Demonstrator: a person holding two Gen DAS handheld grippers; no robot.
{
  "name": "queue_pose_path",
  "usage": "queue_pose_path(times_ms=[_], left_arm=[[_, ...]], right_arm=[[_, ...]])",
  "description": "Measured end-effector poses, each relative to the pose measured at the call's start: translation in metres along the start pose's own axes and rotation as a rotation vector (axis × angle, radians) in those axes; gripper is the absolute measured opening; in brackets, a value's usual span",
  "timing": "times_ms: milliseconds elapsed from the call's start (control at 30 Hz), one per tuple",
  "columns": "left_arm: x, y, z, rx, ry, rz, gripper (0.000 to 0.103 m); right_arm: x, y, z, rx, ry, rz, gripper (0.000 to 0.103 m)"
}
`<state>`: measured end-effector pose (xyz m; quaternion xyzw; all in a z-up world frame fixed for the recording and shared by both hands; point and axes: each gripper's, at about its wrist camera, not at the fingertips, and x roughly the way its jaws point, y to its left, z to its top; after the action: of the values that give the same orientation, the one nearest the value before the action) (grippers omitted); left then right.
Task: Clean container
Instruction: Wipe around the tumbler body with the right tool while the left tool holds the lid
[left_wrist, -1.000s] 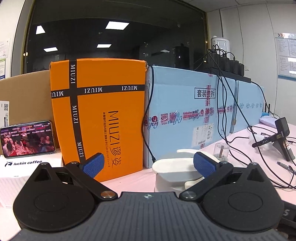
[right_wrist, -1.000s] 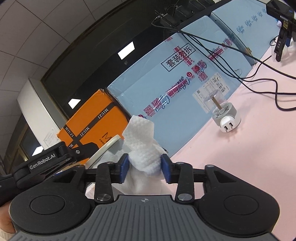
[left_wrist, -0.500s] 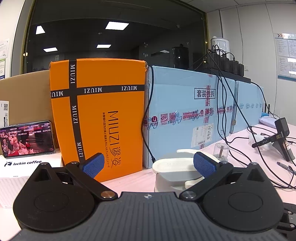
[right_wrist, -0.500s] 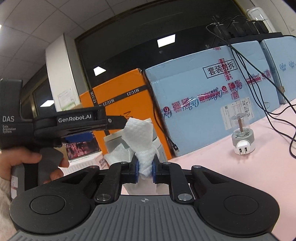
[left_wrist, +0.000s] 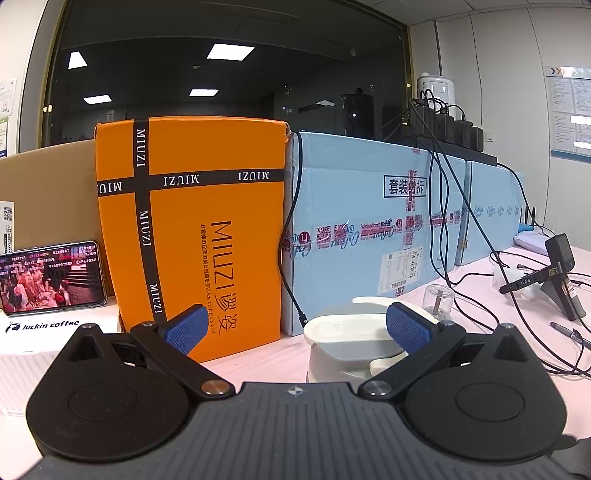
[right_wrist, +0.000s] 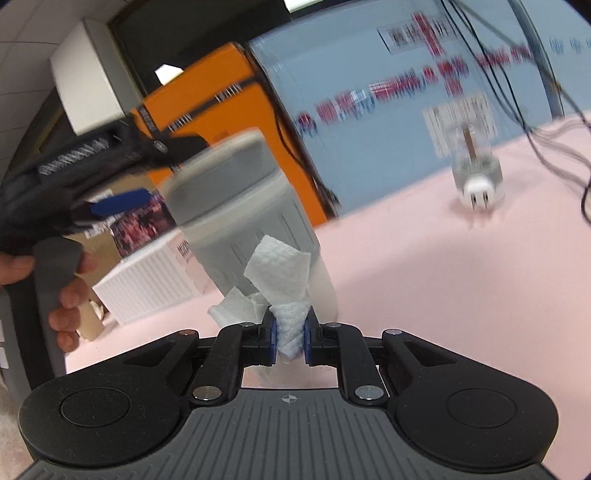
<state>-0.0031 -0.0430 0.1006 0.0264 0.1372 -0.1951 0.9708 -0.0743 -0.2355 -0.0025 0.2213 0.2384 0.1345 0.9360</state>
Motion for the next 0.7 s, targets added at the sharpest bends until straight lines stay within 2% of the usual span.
queue_pose_path(times_ms=[67, 267, 567, 700], left_arm=[[0.000, 0.000, 0.000, -0.001, 0.000, -0.001, 0.103], [0.000, 0.000, 0.000, -0.002, -0.001, 0.000, 0.103], [0.001, 0.001, 0.000, -0.003, -0.001, -0.003, 0.103], [0.001, 0.001, 0.000, -0.003, -0.001, -0.004, 0.103]], right_arm=[[0.003, -0.004, 0.000, 0.030, 0.018, 0.008, 0.013], [-0.014, 0.002, 0.012, 0.039, -0.043, 0.059, 0.013], [-0.045, 0.017, 0.033, 0.041, -0.194, 0.150, 0.013], [-0.052, 0.023, 0.037, 0.010, -0.232, 0.176, 0.013]])
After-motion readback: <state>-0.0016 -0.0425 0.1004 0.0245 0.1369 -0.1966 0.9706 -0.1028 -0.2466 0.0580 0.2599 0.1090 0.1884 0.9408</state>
